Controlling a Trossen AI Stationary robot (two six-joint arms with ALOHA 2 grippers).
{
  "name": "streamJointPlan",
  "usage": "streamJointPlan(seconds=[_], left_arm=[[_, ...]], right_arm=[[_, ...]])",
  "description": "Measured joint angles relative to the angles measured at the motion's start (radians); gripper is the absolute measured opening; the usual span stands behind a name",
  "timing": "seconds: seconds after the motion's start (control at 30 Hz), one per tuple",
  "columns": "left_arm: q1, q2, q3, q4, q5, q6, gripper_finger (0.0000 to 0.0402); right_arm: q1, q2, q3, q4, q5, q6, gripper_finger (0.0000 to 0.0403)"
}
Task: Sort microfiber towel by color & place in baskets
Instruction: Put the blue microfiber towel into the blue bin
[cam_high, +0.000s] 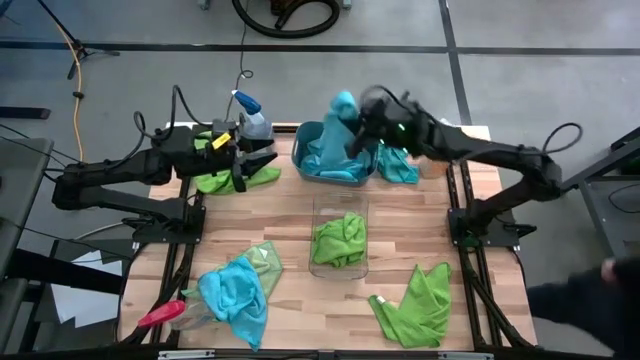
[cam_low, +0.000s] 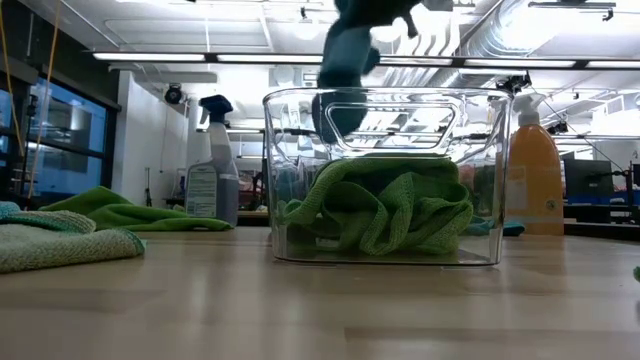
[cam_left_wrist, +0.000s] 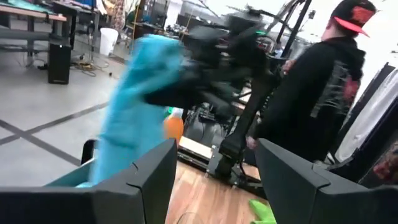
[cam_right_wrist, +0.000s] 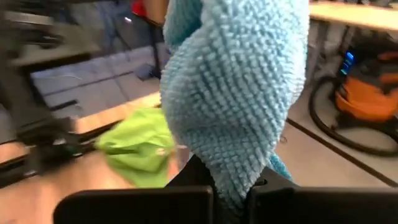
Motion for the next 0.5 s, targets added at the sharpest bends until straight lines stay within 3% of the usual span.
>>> streamJointPlan(seconds=[0.13, 0.23, 0.5], left_arm=[[0.0, -0.013, 0.001, 0.013, -0.001, 0.021, 0.0206], [0.0, -0.016, 0.001, 0.027, -0.003, 0.035, 0.0206], [0.0, -0.03, 0.001, 0.019, -0.003, 0.038, 0.0206]], right_arm=[[-0.071, 0.117, 0.086, -0.032, 0.0, 0.003, 0.0], [-0.088, 0.2, 0.129, -0.063, 0.057, 0.008, 0.0], [-0.081, 0.367, 0.109, -0.158, 0.103, 0.185, 0.0]])
